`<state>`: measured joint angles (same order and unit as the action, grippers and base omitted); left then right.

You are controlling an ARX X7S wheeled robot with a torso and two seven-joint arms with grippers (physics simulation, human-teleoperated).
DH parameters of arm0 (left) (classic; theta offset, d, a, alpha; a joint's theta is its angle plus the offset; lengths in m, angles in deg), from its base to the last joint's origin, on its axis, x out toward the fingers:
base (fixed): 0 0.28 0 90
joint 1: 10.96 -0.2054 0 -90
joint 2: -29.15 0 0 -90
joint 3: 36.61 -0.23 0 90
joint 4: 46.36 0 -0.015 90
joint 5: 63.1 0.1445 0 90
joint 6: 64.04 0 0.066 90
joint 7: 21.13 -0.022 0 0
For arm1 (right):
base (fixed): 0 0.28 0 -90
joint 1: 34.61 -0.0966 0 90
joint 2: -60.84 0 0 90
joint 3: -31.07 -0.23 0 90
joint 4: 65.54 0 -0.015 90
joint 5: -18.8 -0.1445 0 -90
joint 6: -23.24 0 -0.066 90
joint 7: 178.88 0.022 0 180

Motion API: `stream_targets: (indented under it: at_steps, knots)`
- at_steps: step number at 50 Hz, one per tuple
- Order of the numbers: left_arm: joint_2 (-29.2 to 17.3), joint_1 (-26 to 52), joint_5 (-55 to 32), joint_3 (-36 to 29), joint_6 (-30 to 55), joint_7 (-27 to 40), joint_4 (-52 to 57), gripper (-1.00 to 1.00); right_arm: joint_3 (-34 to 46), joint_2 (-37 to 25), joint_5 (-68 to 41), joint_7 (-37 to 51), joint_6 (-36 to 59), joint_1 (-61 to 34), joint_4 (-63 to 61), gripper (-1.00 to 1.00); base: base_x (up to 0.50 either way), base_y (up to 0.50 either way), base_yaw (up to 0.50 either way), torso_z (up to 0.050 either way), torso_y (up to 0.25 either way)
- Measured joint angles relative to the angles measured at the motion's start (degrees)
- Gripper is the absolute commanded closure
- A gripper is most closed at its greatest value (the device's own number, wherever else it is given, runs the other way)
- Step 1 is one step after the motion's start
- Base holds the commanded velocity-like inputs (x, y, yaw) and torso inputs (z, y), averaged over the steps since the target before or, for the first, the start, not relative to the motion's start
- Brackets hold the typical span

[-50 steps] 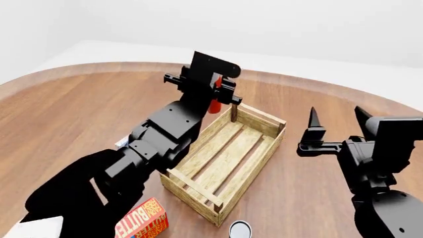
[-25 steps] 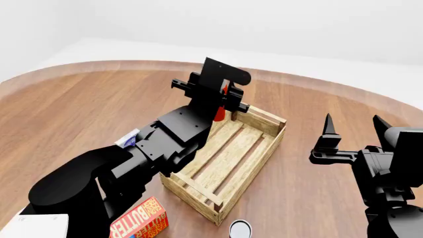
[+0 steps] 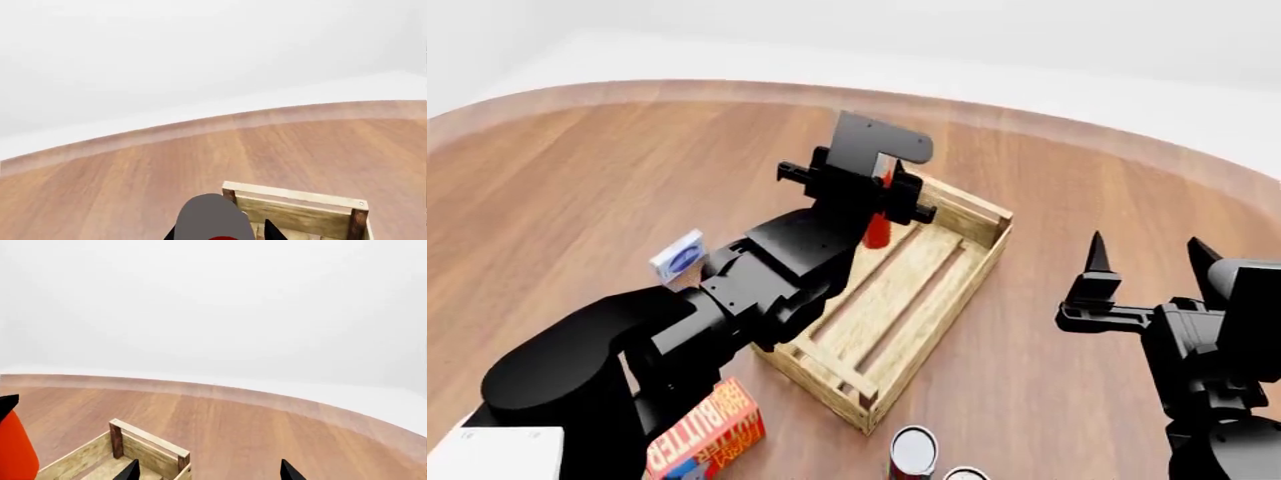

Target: Pick up the ketchup, and put it in the wooden tray.

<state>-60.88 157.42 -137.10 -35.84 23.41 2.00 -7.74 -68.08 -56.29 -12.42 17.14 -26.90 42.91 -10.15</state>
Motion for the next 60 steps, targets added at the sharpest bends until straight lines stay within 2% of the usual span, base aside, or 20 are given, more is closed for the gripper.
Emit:
stream_targets:
  at_steps: [41, 60]
  knots:
    - [0.0, 1.0, 5.6, 0.2, -1.3, 1.5, 1.8, 1.00, 0.0, 0.0, -0.2, 0.7, -0.8, 0.2, 0.1, -1.00, 0.00, 0.00, 0.00, 0.002, -0.135]
    - [0.0, 0.8, 6.3, 0.2, -0.5, 1.9, 1.6, 1.00, 0.2, -0.1, -0.3, 1.0, -1.1, 0.2, 0.2, -1.00, 0.00, 0.00, 0.00, 0.001, -0.063]
